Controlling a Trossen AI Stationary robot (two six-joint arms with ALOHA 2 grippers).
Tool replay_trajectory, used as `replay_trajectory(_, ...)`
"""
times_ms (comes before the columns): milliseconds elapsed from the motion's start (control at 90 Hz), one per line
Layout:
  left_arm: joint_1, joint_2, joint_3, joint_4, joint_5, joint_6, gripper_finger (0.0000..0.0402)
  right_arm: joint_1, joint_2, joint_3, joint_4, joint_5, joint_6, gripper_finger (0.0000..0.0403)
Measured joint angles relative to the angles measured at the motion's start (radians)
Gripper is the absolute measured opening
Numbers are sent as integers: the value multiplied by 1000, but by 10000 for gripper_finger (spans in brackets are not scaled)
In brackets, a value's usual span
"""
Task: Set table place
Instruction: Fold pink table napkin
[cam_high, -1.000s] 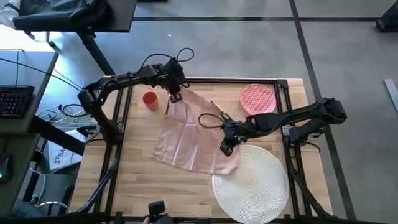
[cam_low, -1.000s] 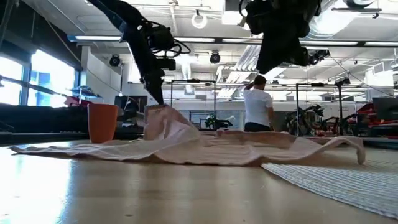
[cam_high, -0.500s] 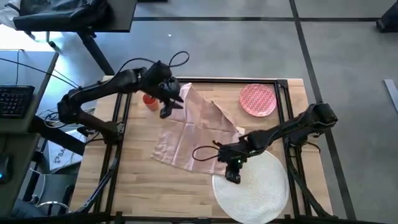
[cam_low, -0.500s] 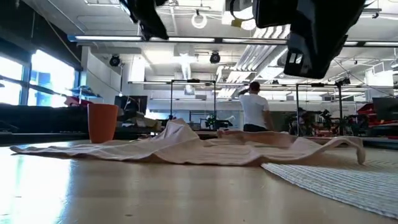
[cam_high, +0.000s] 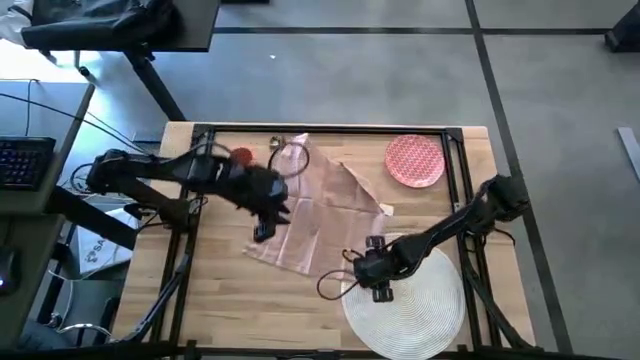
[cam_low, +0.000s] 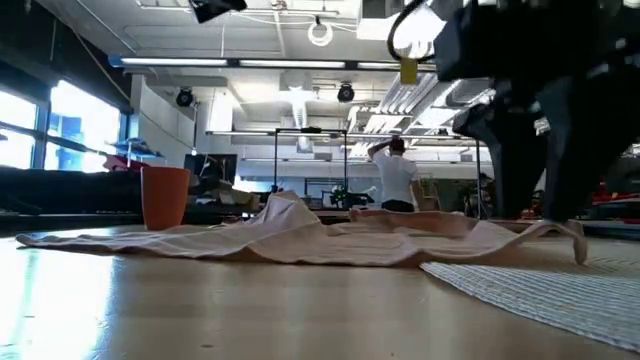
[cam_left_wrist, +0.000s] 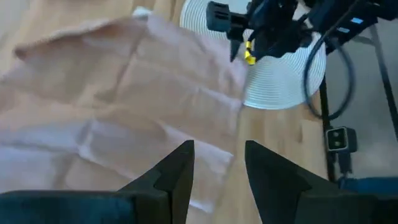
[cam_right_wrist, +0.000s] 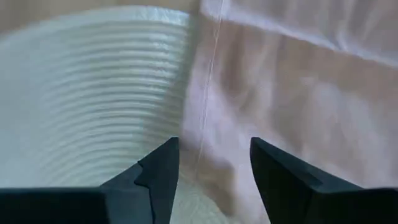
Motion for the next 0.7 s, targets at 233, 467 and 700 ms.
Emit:
replay_trajectory(233,-191,0,0,-3,-156,-223,126,-2,55,4,4,4,74,98)
replay_trajectory(467,-286,0,0,-26,-234,-260,126,-2,19,48,-78,26,86,8)
replay_trajectory(700,-348,22,-62,-100,-282,-226,126,-2,-77,167,-260,-43,143,0)
